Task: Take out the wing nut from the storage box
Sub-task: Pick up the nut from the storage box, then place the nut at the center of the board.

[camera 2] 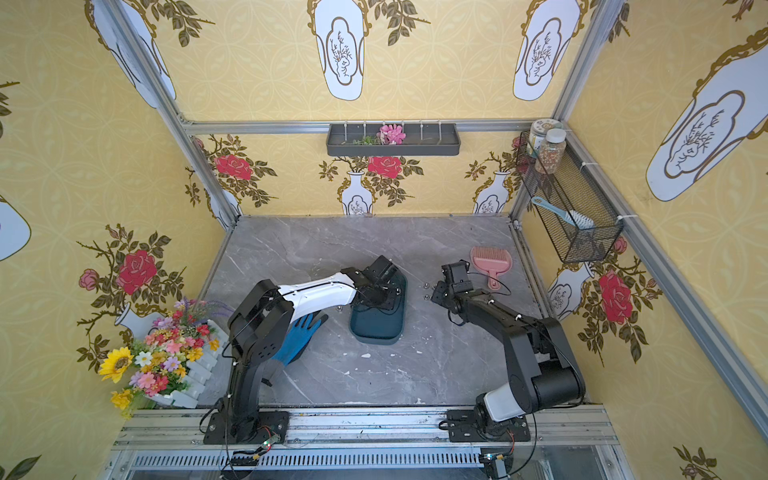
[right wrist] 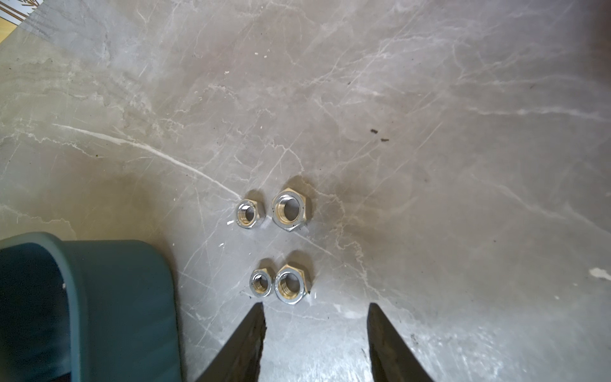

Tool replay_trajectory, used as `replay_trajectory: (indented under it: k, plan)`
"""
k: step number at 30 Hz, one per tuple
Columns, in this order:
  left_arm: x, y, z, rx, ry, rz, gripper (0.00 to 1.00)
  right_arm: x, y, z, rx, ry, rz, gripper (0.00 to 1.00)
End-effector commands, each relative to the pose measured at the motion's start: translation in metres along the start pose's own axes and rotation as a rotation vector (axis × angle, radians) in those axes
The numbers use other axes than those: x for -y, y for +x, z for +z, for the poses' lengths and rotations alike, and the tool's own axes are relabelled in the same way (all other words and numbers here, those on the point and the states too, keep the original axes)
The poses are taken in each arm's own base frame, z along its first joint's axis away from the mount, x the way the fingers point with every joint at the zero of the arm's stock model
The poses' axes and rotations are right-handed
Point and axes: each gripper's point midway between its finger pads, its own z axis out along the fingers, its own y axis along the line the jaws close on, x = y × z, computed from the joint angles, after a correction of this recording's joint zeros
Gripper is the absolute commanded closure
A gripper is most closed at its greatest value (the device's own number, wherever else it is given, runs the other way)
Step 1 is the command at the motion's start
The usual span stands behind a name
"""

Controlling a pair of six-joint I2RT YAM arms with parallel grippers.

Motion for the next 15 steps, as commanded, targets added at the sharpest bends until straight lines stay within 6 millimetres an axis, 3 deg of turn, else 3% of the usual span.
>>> replay_trajectory:
  k: [1, 4, 7, 15]
  plan:
    - [0.005, 0.0, -0.021, 0.0, 0.045, -0.036, 0.75, -0.004, -0.007, 0.002, 0.03, -0.018, 0.006, 0.49]
    - [0.0, -0.009, -0.046, 0.04, 0.065, -0.068, 0.75, -0.005, -0.007, 0.002, 0.027, -0.021, 0.009, 0.49]
    - [-0.017, -0.017, -0.068, 0.083, 0.06, -0.117, 0.75, -0.005, -0.006, 0.003, 0.023, -0.023, 0.011, 0.49]
    - [-0.114, -0.02, -0.093, 0.172, -0.069, -0.32, 0.74, -0.007, -0.01, 0.0, 0.033, -0.032, 0.011, 0.49]
